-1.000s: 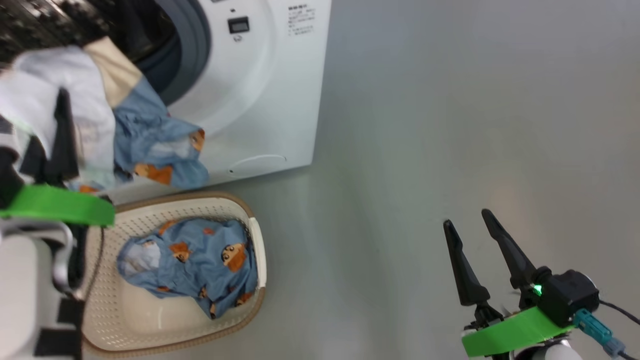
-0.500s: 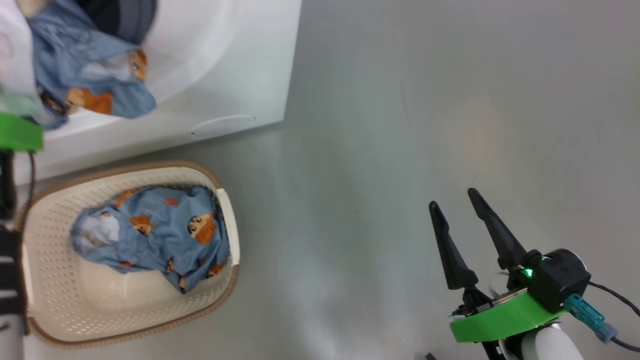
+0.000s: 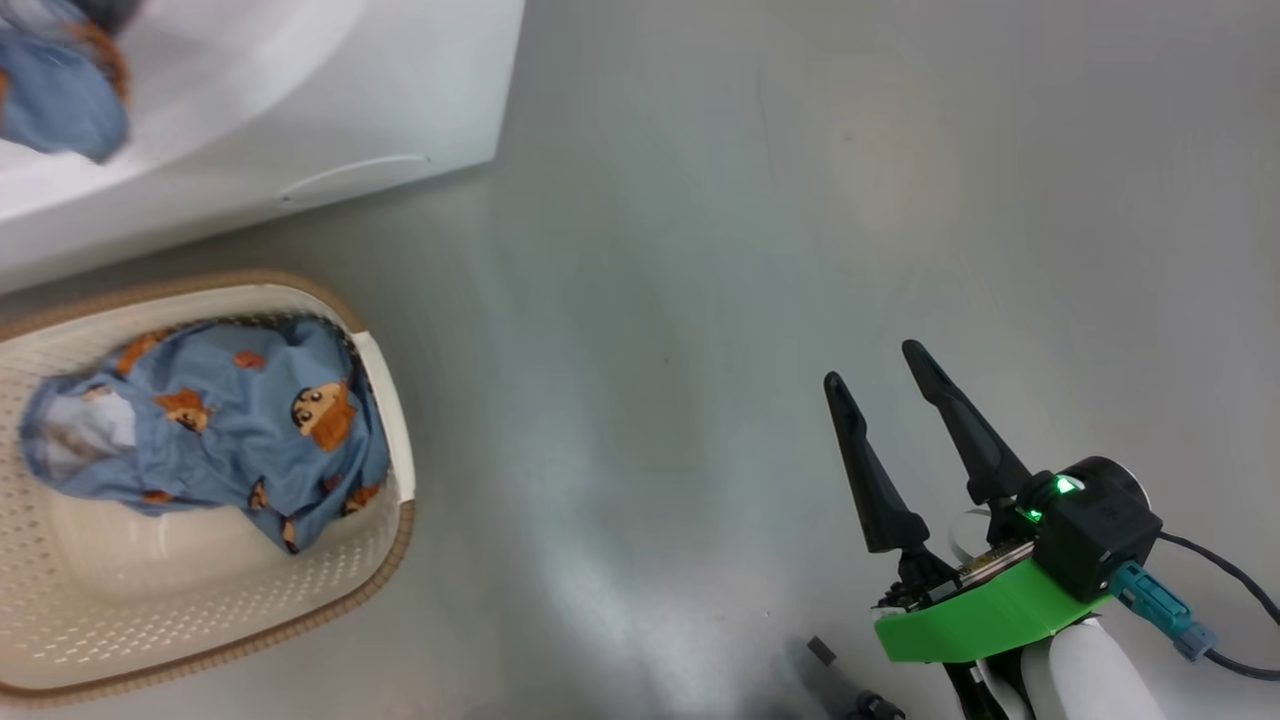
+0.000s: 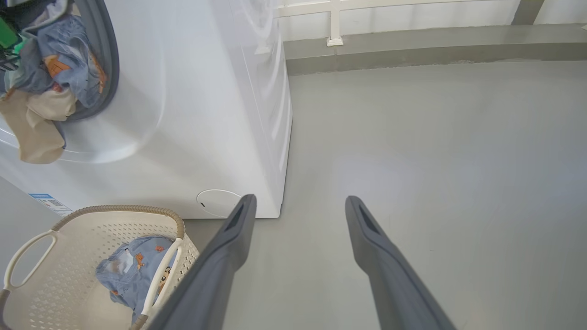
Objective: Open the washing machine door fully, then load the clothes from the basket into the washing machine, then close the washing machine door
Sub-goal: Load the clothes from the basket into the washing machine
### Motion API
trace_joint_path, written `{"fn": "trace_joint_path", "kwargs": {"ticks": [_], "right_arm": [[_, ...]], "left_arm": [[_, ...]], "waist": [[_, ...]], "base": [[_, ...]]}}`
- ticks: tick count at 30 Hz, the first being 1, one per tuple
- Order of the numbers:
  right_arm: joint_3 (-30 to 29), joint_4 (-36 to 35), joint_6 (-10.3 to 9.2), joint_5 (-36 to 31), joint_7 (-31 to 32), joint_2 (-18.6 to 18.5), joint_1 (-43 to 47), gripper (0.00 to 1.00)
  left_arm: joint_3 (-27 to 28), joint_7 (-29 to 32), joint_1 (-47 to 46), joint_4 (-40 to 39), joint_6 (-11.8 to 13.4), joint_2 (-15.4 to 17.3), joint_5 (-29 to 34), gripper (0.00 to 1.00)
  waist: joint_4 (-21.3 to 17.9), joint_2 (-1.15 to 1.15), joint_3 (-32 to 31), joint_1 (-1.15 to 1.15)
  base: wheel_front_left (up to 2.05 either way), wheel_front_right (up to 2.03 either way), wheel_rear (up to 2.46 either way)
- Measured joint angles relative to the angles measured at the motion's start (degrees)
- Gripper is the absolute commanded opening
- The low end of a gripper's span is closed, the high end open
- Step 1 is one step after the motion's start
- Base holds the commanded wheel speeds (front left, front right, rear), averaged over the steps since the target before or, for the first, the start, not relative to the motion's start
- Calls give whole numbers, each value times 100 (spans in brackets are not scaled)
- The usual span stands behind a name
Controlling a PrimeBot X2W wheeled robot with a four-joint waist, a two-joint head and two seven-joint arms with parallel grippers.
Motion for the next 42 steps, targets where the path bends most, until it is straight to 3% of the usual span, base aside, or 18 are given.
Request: {"fn": "trace_joint_path", "kwargs": {"ticks": [7,30,42], "right_arm": [[87,0,0,0,0,1,-20,100],[181,5,0,-1,0,9,-115,100],[192,44,0,-2,0,11,-113,100]], "left_arm": [[11,0,-625,154,59,219,192,0],[145,-1,-1215,-141,287,291,291,0],[-115,-5,-1579,1550,242,260,311,0]], "waist": [[-114,0,275,0],[-226,0,557,0],[-176,0,444,0]], "base": [[0,0,0],[0,0,0],[0,0,0]]}}
